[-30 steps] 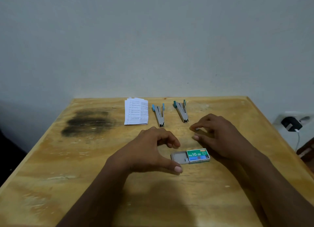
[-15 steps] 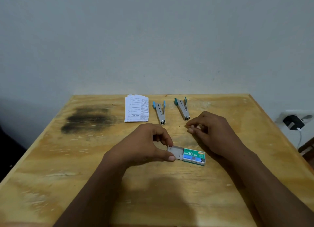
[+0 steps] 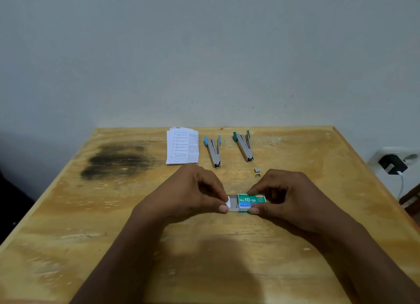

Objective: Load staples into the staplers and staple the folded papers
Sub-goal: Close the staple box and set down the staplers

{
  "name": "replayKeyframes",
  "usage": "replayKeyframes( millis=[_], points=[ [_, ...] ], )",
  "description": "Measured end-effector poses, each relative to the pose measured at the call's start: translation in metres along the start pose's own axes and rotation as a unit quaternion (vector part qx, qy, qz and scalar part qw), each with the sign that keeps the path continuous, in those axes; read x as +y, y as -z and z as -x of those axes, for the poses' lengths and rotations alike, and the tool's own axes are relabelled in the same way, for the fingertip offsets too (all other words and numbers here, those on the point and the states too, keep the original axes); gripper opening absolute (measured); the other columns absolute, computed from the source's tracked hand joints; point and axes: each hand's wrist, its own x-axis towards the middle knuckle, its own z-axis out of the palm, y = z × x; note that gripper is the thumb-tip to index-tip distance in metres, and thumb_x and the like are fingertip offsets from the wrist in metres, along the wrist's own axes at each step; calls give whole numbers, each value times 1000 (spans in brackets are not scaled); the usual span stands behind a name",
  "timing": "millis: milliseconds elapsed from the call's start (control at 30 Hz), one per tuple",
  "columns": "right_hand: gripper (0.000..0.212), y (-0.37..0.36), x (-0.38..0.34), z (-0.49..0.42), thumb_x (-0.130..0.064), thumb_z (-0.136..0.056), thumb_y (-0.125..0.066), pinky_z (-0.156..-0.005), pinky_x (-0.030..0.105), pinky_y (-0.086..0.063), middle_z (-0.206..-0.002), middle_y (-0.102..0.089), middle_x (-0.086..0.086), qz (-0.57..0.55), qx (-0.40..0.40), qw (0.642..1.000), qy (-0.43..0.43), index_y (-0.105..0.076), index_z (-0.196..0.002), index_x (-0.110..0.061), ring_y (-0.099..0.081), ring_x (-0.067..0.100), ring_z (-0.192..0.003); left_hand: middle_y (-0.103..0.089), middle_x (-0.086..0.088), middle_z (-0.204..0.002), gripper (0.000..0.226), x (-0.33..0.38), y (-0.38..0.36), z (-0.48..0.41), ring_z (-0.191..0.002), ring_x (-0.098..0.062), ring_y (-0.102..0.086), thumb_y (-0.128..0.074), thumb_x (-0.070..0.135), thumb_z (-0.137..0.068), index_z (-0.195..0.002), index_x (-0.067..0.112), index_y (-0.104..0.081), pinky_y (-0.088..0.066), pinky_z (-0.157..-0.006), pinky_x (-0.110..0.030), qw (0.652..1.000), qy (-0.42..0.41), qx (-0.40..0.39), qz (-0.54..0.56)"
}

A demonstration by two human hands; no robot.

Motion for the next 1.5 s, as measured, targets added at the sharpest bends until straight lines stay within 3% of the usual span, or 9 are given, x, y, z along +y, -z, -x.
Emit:
replayKeyframes(
  millis=[333, 500, 767, 1000, 1300, 1500],
  points=[
    [35, -14, -1, -8, -41, -75, -80, -64, 19, -55, -98, -69, -19, 13, 26, 999, 36, -73, -108, -35, -61, 0, -87, -77, 14, -86, 14, 1, -13, -5, -85, -4, -71, -91, 26, -72, -85, 24, -84, -63, -69, -37, 999, -8, 50, -12],
    [35, -14, 3, -8, -42, -75, -80, -60, 14, -51, -97, -69, -19, 18, 39, 998, 39, -74, -109, -32, -60, 0, -88, -76, 17, -95, 13, 0, -12, -7, -92, 2, -69, -89, 23, -75, -87, 25, -84, -64, -74, -29, 998, -13, 52, -32],
    [36, -11, 3, -5, -41, -74, -79, -64, 13, -51, -96, -66, -21, 12, 43, 999, 31, -74, -108, -30, -60, -1, -88, -79, 11, -92, 12, -1, -12, -5, -89, -3, -73, -88, 15, -76, -85, 20, -83, -65, -75, -32, 998, -12, 55, -30],
    [38, -12, 1, -5, -43, -74, -78, -64, 7, -48, -97, -63, -23, 21, 50, 998, 34, -74, -109, -29, -61, -1, -88, -79, 15, -96, 15, 0, -12, -6, -90, 0, -69, -87, 23, -78, -92, 26, -84, -60, -68, -20, 991, -59, 66, -97],
    [39, -14, 0, -5, -44, -74, -78, -67, 9, -50, -99, -65, -21, 24, 58, 997, 37, -74, -109, -28, -61, 0, -91, -74, 16, -103, 19, 1, -14, -7, -95, -1, -66, -84, 32, -81, -99, 30, -83, -60, -71, -23, 988, -76, 56, -122],
    [39, -15, -2, -5, -39, -74, -80, -67, 7, -49, -101, -67, -15, 24, 63, 997, 35, -75, -110, -25, -62, 2, -90, -76, 16, -93, 27, 0, -16, -6, -86, -2, -68, -84, 31, -81, -107, 30, -80, -60, -68, -23, 994, -39, 61, -87]
  ],
)
